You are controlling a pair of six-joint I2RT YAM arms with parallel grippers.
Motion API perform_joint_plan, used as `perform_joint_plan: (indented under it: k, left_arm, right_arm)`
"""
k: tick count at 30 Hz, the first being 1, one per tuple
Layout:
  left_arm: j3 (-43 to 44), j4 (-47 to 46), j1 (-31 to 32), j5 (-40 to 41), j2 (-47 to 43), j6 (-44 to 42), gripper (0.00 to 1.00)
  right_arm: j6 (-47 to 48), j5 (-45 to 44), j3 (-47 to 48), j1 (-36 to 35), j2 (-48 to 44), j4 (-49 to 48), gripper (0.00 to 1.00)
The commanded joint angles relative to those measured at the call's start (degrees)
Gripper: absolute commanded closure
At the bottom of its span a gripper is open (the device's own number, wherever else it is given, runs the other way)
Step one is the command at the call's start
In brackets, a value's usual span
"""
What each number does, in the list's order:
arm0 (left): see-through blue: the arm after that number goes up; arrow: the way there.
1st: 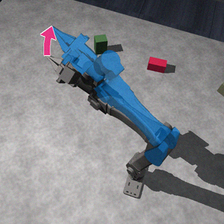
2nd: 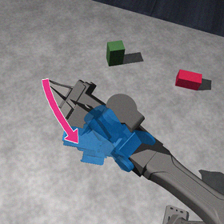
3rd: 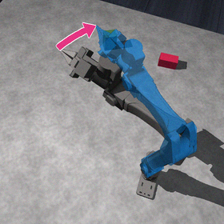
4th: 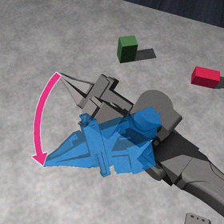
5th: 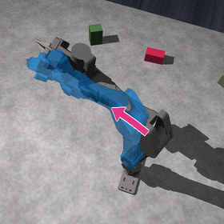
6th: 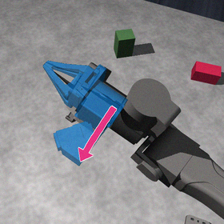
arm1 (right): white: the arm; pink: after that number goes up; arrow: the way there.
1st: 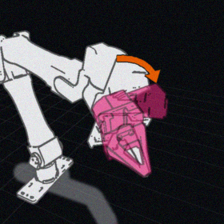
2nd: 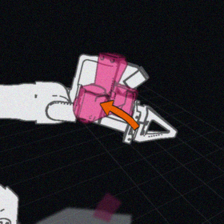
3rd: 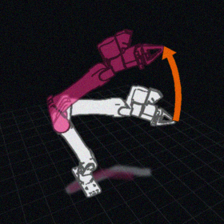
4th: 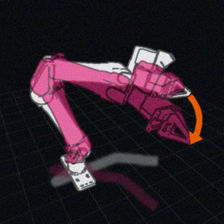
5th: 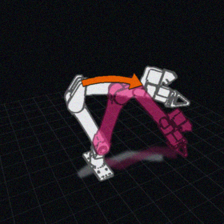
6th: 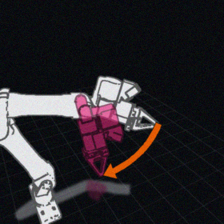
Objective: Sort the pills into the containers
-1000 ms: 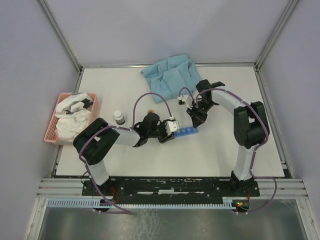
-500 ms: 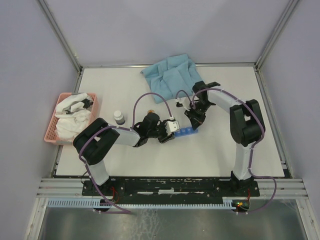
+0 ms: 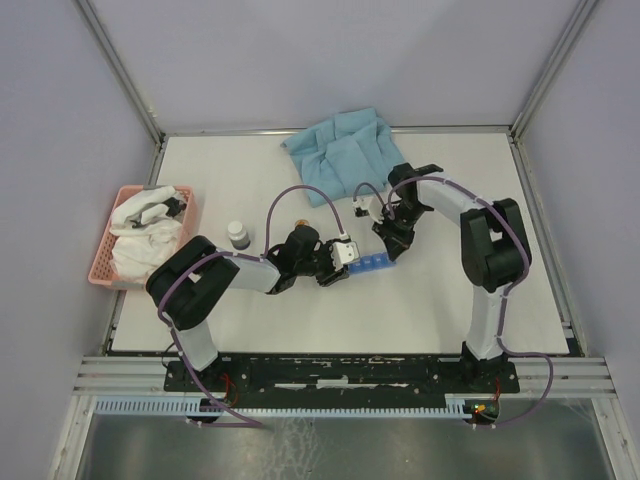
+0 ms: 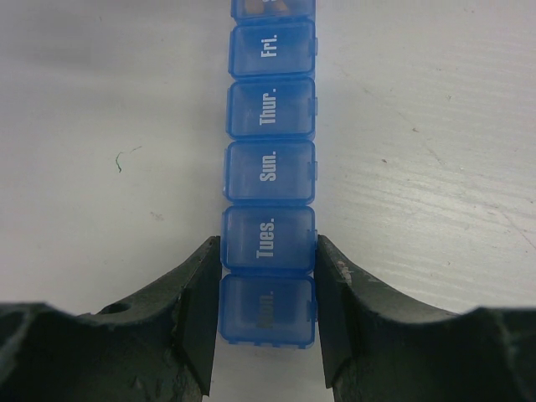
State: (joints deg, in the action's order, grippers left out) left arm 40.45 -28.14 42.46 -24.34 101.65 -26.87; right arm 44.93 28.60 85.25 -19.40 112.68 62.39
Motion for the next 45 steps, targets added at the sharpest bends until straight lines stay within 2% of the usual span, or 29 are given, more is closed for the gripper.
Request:
perform_joint_plan:
  k: [1, 6, 14, 17, 23, 26, 27, 31, 36, 38, 40, 43, 45]
  left_arm:
    - [1.57, -0.29, -0.01, -1.24, 0.66, -1.25, 0.83]
    - [1.10, -0.63, -0.01, -1.39, 0.32, -1.34, 0.83]
    - [0.92, -1.04, -0.01, -1.31, 0.04, -0.94, 0.82]
    - [1.69, -0.74, -0.01, -1.19, -0.31, 0.93, 0.69]
    - [2.36, -2.04, -0.01, 0.37, -2.64, 7.11, 0.34]
    - [1.31, -4.04, -0.01, 0.03, -6.35, 10.13, 0.18]
    - [0.97, -4.37, -0.01, -0.22, -7.97, 11.12, 0.10]
    - [-0.90, -5.64, 0.16, -0.94, -14.77, 15.87, 0.07]
    - [-6.66, -10.19, 0.13, -1.89, -26.45, 27.18, 0.07]
    - [-8.93, -10.54, 0.09, -1.66, -32.19, 31.95, 0.07]
    - [-10.36, -9.23, 0.08, -0.56, -39.49, 36.63, 0.01]
    - [-10.77, -4.95, -0.05, 2.81, -48.53, 41.23, 0.01]
    - [-10.37, -1.83, -0.17, 8.28, -54.11, 44.83, 0.01]
  right_arm:
    - [-0.99, -4.22, 0.44, -0.82, 4.52, -0.20, 0.99]
    - [-2.63, -5.31, 1.11, -0.75, 4.98, -0.64, 0.99]
    - [1.69, 6.75, 1.82, 2.38, -2.81, 3.50, 0.99]
    - [1.28, 7.62, 0.50, 3.35, -6.71, 1.01, 0.97]
    - [-0.86, 7.32, -2.79, 4.47, -13.96, -4.89, 0.92]
    - [-1.56, 7.77, -3.87, 4.99, -16.68, -6.68, 0.88]
    - [-1.71, 8.00, -4.21, 5.27, -17.49, -7.17, 0.87]
    - [-2.08, 9.32, -4.93, 6.39, -21.09, -8.32, 0.86]
    - [-2.78, 10.97, -7.59, 8.09, -27.98, -11.36, 0.80]
    - [-3.50, 12.08, -8.68, 9.27, -31.59, -13.21, 0.76]
    - [-4.47, 13.35, -9.97, 10.43, -35.43, -15.23, 0.68]
    - [-7.66, 14.89, -12.10, 12.13, -41.37, -18.81, 0.37]
    - [-11.33, 15.00, -12.91, 13.40, -45.08, -21.07, 0.23]
